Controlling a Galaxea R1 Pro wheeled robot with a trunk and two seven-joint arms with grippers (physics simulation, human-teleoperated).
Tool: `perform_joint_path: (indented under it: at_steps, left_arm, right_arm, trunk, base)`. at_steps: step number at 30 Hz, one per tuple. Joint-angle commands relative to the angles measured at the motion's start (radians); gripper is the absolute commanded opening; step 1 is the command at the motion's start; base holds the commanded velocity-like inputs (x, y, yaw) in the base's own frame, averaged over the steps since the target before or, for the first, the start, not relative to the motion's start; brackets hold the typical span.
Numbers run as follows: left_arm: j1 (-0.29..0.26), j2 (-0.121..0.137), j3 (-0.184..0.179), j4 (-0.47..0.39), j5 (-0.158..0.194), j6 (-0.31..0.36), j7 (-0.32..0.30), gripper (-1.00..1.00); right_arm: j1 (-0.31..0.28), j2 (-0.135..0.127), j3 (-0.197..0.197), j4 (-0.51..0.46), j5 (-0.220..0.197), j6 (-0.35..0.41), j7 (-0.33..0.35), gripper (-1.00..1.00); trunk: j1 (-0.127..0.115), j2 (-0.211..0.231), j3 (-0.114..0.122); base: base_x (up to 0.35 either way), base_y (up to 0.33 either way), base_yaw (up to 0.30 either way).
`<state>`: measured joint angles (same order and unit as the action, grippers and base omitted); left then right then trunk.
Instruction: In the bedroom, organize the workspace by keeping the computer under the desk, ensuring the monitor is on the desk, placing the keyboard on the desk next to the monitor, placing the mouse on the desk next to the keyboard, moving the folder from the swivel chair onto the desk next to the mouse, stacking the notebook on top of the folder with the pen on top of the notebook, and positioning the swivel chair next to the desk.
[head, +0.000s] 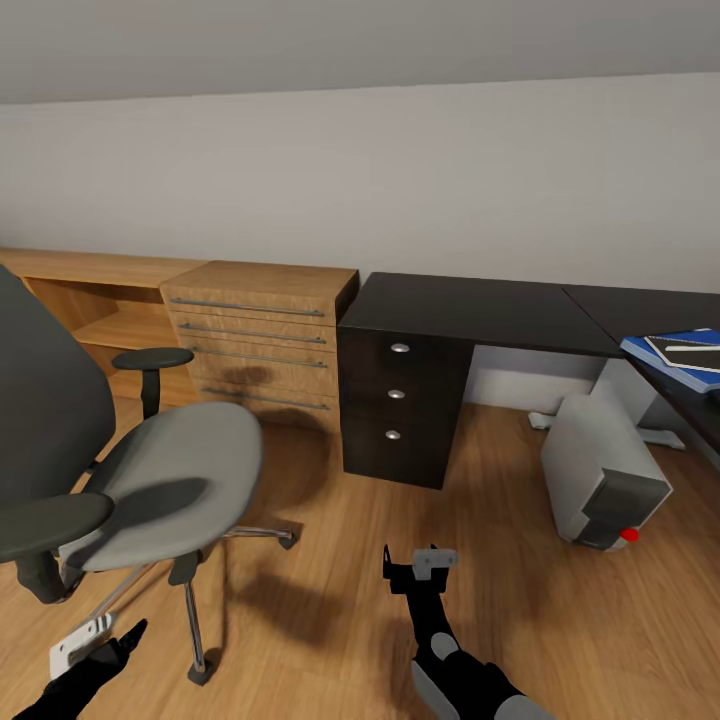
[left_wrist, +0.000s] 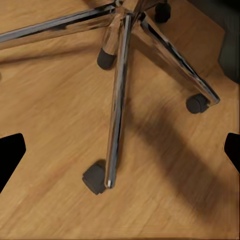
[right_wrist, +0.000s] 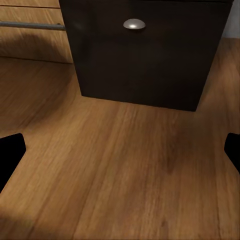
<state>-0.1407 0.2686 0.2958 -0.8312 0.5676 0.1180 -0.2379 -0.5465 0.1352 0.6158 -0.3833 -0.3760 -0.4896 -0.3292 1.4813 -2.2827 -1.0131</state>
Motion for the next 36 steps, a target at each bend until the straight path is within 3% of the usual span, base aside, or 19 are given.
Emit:
perform_joint_path:
  at_steps: [1, 6, 12, 16, 19, 21, 28, 36]
  left_arm:
    - [0.0, 0.0, 0.018, -0.001, 0.011, 0.028, -0.018, 1.0]
    - [0.0, 0.002, 0.045, -0.002, 0.011, 0.06, -0.058, 1.0]
    - [0.0, 0.009, 0.087, -0.002, 0.011, 0.071, -0.181, 1.0]
    - [0.0, 0.022, 0.111, -0.002, 0.01, 0.102, -0.296, 1.0]
    - [0.0, 0.035, 0.141, -0.002, 0.01, 0.162, -0.403, 1.0]
    - [0.0, 0.037, 0.164, -0.002, 0.009, 0.19, -0.44, 1.0]
    - [0.0, 0.043, 0.224, -0.002, 0.009, 0.243, -0.479, 1.0]
    - [0.0, 0.045, 0.235, -0.002, 0.01, 0.249, -0.484, 1.0]
  right_arm:
    - [-0.001, 0.0, 0.009, 0.001, -0.006, -0.003, -0.007, 1.0]
    - [-0.001, 0.0, 0.009, 0.001, -0.006, -0.003, -0.007, 1.0]
    - [-0.001, -0.001, 0.009, 0.003, -0.006, -0.003, -0.008, 1.0]
    - [-0.001, 0.0, 0.009, 0.003, -0.006, -0.003, -0.008, 1.0]
    - [-0.001, 0.0, 0.009, 0.013, -0.006, -0.003, -0.007, 1.0]
    - [-0.001, 0.001, 0.009, 0.018, -0.006, -0.003, -0.007, 1.0]
    - [-0.001, 0.001, 0.009, 0.022, -0.006, -0.004, -0.007, 1.0]
    - [-0.001, 0.001, 0.009, 0.023, -0.006, -0.004, -0.007, 1.0]
  trunk:
    - [0.0, 0.0, -0.001]
    - [0.0, 0.0, -0.001]
    - [0.0, 0.0, -0.001]
    - [0.0, 0.0, -0.001]
    - [0.0, 0.0, -0.001]
    - [0.0, 0.0, -0.001]
    - [0.0, 0.0, -0.001]
    - [0.0, 0.0, -0.001]
  base:
    - [0.0, 0.0, 0.0]
    - [0.0, 0.0, 0.0]
    - [0.0, 0.0, 0.0]
    - [0.0, 0.0, 0.0]
    - [0.0, 0.0, 0.0]
    - [0.0, 0.0, 0.0]
    - [0.0, 0.0, 0.0]
    - [0.041, 0.0, 0.0]
